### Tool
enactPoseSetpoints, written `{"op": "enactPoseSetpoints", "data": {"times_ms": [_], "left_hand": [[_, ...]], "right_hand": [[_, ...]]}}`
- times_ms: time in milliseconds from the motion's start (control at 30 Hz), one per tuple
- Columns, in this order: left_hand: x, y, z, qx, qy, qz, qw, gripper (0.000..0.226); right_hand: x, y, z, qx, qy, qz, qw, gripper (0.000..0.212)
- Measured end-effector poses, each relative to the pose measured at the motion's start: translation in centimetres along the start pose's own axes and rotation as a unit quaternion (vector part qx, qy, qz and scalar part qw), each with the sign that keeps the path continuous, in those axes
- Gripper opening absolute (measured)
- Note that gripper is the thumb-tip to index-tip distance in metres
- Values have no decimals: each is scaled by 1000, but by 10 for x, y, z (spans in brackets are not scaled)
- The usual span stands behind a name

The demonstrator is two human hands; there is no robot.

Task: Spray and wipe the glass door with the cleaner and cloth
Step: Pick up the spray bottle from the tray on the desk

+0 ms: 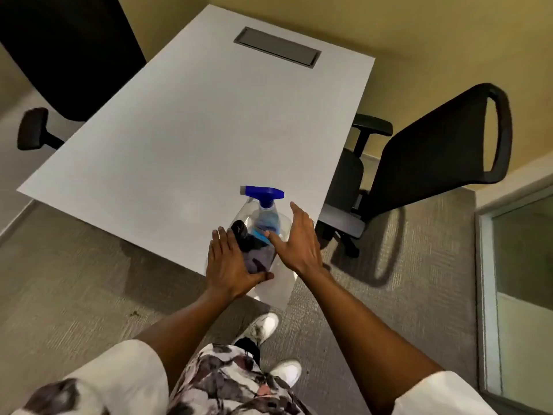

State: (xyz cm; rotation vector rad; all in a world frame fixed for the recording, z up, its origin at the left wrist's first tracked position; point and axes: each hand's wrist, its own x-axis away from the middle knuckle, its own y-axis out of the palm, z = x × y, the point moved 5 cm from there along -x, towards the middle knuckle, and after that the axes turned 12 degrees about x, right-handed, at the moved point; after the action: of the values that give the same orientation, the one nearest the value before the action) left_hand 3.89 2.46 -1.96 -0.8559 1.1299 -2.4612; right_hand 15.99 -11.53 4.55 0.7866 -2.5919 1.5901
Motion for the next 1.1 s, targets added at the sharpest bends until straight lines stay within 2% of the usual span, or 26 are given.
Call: {"op": "enactPoseSetpoints", "data": {"times_ms": [133, 333, 467, 767, 1000, 1100], "left_hand": [[-1, 2, -6, -1, -14, -7, 1000, 177], [-2, 2, 3, 8, -28, -14, 999, 178], [0, -1, 4, 24, -36, -18, 999, 177], [3, -5, 10, 20, -31, -20, 999, 171], [3, -7, 17, -43, -26, -37, 998, 176], [6, -10, 33, -63, 16, -36, 997, 174]], "right_hand": [[-18, 3, -5, -56, 30, -11, 998, 96], [-34, 11, -16, -66, 32, -4, 997, 69], [-36, 13, -18, -69, 36, 5, 997, 59], [-15, -15, -12, -49, 25, 62, 997, 54], [35, -70, 10, -90, 80, 146, 982, 56], [61, -89, 24, -114, 103, 172, 973, 54]]}}
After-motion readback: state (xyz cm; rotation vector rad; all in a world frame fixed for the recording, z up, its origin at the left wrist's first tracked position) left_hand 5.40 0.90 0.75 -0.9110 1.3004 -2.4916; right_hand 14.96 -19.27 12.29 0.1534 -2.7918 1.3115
